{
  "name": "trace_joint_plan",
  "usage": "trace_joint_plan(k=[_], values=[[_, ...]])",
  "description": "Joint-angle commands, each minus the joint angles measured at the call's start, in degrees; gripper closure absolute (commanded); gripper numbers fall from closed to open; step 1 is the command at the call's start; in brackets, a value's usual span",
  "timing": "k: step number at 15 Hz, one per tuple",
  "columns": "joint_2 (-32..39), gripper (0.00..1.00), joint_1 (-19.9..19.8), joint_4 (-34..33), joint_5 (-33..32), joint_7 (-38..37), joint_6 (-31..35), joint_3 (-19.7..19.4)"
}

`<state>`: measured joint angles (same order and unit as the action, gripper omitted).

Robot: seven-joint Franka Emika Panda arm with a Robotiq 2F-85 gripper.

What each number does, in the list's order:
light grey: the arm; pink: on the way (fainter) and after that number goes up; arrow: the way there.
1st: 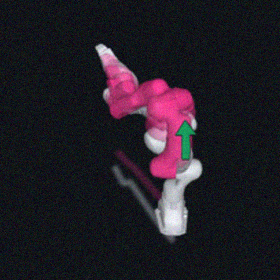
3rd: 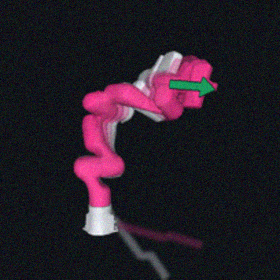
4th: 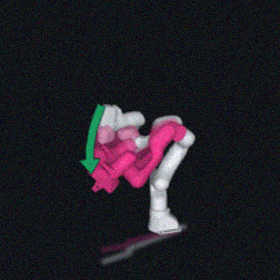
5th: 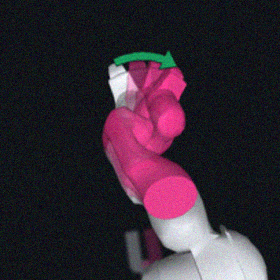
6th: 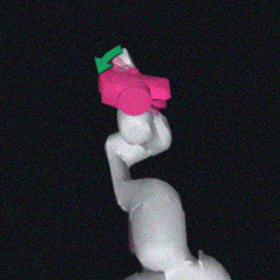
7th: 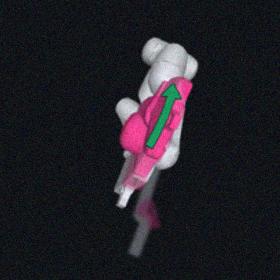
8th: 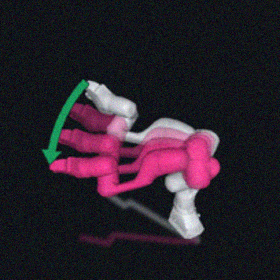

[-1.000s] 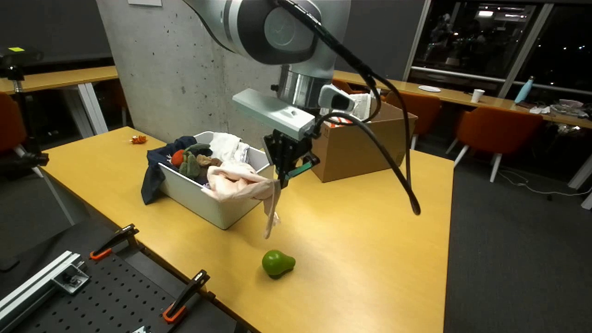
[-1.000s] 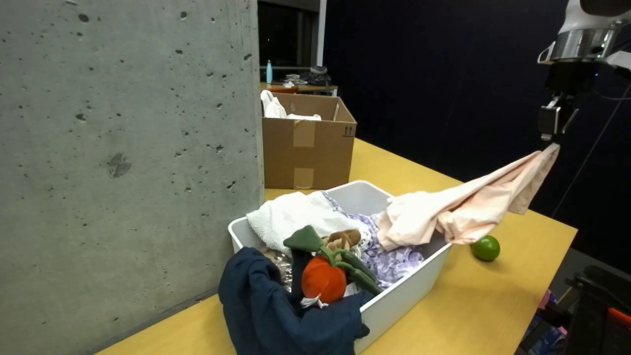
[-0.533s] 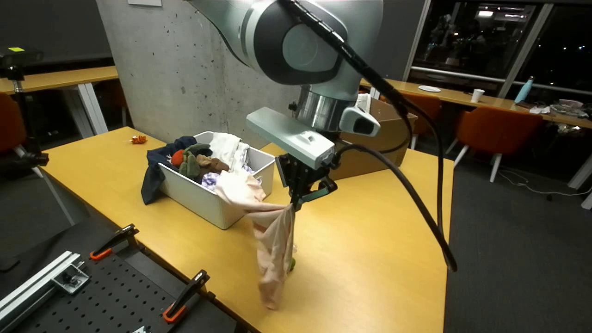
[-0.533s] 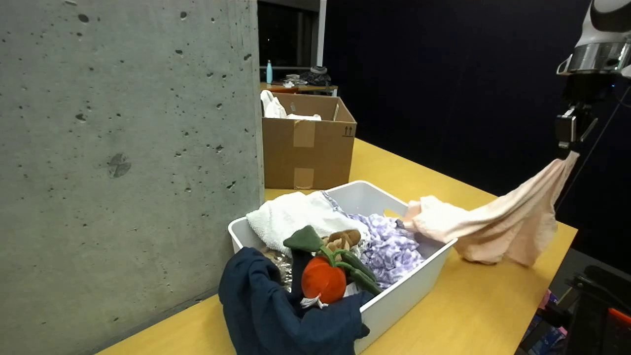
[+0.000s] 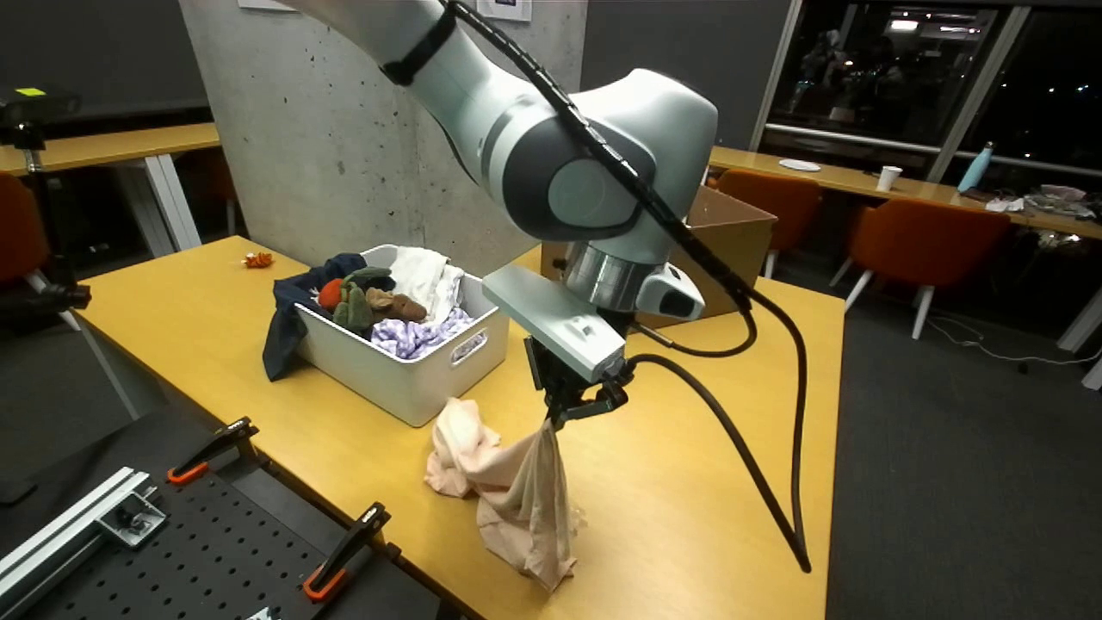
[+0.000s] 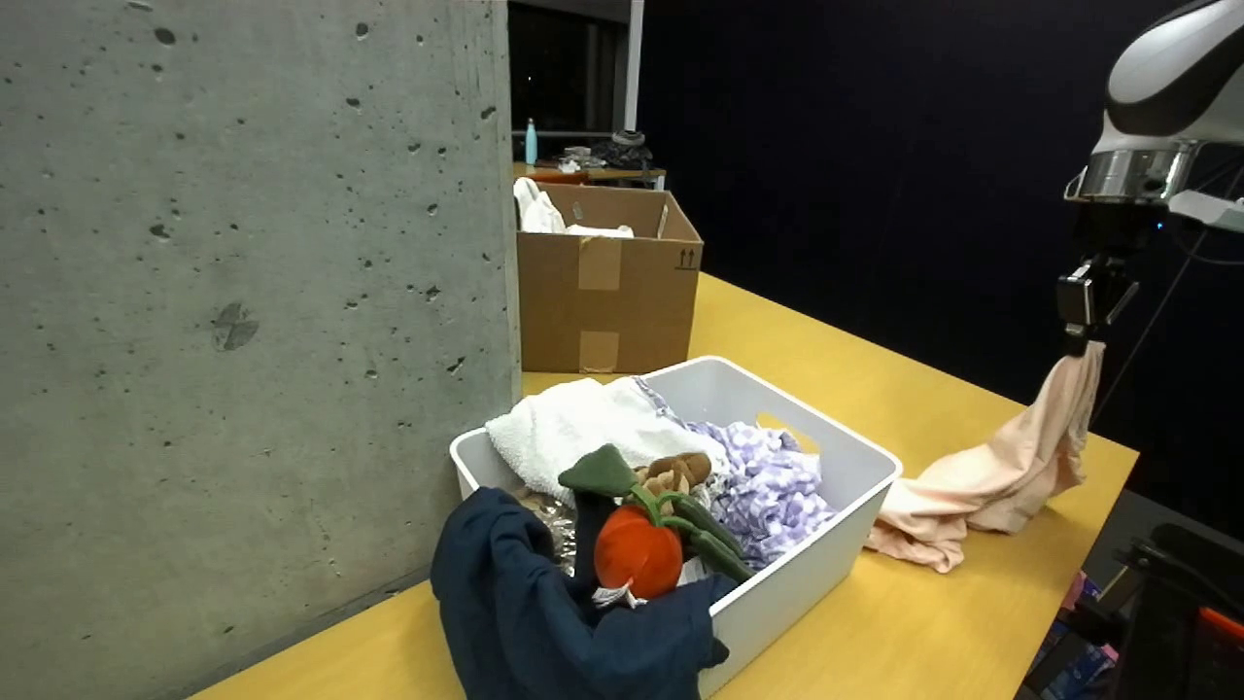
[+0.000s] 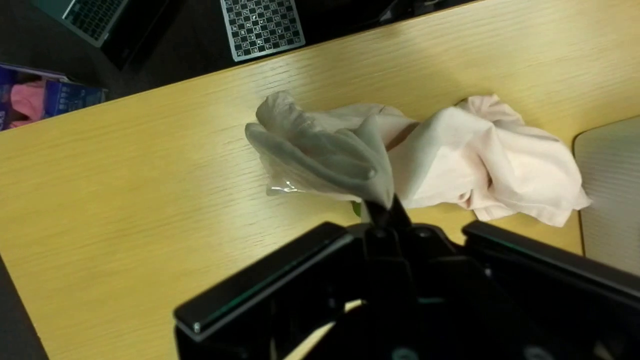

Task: Remove the light pink shirt from the white basket and use it to put the pear inside the white basket

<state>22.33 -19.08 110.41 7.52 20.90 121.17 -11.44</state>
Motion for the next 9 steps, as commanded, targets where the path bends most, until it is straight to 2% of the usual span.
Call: trace_joint_plan(k=[1, 5, 9], values=[[3.4, 1.00, -1.7, -3.3, 1.5, 1.3, 0.6, 1.1], [8.1, 1.00, -1.9, -8.7, 2.1, 0.7, 0.3, 2.2], [15.7, 1.00, -1.2, -18.2, 1.7, -2.0, -0.1, 4.0]])
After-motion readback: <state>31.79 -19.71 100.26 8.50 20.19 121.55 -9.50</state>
